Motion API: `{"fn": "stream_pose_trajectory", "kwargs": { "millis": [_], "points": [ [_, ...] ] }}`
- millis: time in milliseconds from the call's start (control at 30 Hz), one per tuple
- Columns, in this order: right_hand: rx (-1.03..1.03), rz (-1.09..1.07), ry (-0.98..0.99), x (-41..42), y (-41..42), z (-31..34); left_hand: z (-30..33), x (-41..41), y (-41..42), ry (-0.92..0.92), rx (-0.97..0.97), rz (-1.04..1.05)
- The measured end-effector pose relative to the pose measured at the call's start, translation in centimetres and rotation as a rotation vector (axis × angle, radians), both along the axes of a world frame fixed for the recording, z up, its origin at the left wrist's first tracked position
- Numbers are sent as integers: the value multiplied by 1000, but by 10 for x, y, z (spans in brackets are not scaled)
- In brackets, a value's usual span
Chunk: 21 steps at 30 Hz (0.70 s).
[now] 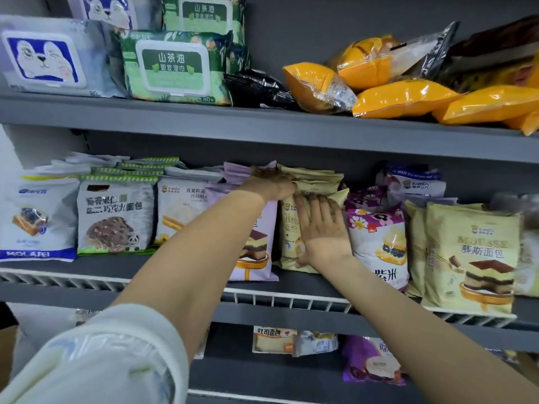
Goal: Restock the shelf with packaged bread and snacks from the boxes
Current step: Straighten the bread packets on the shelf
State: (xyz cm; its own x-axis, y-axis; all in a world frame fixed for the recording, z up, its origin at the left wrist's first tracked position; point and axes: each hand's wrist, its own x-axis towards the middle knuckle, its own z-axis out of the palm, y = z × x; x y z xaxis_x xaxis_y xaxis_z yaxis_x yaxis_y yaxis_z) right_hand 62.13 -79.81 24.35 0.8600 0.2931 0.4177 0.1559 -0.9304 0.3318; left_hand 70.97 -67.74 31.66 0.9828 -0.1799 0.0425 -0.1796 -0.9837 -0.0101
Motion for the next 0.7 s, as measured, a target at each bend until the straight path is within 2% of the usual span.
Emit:
{"fn": "stream_pose_trajectory", "kwargs": {
  "millis": [167,333,433,533,700],
  "points": [
    [18,-16,17,-1,-1,0,5,-4,-6,-114,10,-84],
    [30,-7,20,-1,-2,0,-2,5,-6,21,-111,-15],
    [37,0,41,-1,-3,2,-1,0,-8,-1,-127,18],
    [47,-6,47,0,-4,2,4,-16,-11,-208,-52,-98],
    [7,24,65,-7,-4,6,-10,-48,-2,-457,-142,-141]
  ]
}}
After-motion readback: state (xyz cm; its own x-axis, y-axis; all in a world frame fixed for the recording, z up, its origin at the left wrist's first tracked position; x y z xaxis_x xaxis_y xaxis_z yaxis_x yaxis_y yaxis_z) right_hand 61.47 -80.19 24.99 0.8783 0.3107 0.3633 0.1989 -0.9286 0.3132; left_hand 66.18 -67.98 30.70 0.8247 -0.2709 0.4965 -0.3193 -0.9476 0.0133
